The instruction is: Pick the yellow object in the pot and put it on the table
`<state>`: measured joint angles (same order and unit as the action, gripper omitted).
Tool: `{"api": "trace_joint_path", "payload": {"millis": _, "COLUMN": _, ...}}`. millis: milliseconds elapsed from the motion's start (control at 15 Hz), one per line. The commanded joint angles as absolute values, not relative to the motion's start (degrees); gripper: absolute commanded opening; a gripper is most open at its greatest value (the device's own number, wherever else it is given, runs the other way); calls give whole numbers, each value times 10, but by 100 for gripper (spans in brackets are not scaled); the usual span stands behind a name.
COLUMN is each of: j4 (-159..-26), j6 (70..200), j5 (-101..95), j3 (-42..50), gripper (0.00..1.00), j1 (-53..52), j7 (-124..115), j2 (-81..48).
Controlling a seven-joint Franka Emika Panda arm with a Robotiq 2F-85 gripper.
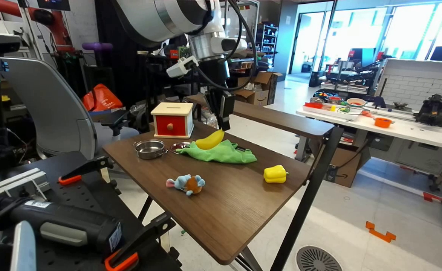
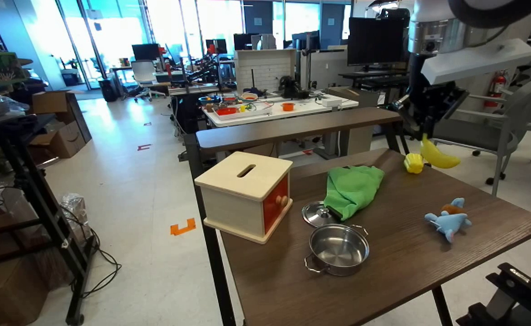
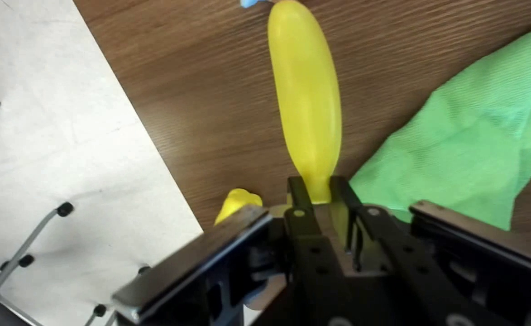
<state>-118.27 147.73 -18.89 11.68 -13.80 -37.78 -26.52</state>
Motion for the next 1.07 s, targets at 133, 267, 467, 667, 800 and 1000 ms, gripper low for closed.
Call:
{"api": "trace_joint_path", "payload": {"millis": 133, "j4": -1158, "j6": 1476, "j5": -176, "j3": 127, "gripper": 4, "j1": -120, "j7": -420, "j2": -327}}
{"api": "trace_joint_path", "payload": {"millis": 267, "j4": -1154, "j6": 1471, "j5": -167, "j3": 127, "gripper": 4, "j1": -116, "j7": -426, "j2": -345}}
{"api": "trace_joint_path", "payload": {"millis": 467, "j4": -1139, "j6": 1466, "j5": -152, "j3": 131, "gripper": 4, "j1": -113, "j7": -432, "j2": -373}}
{"api": "trace_joint_path", "payload": {"millis": 667, "j4": -1115, "j6": 1461, "j5": -143, "j3": 140, "gripper": 4, "j1": -113, "j7": -443, "j2": -400}}
{"api": "trace_joint_path", "payload": {"millis": 800, "j4": -1102, "j6": 1456, "j5": -137, "j3": 145, "gripper": 4, "j1": -111, "j7": -448, "j2": -410}}
{"api": "trace_joint_path", "payload": {"millis": 1000, "j4": -1080, "j6": 1447, "j5": -135, "j3": 154, "gripper": 4, "j1": -112, "j7": -459, "j2": -427}}
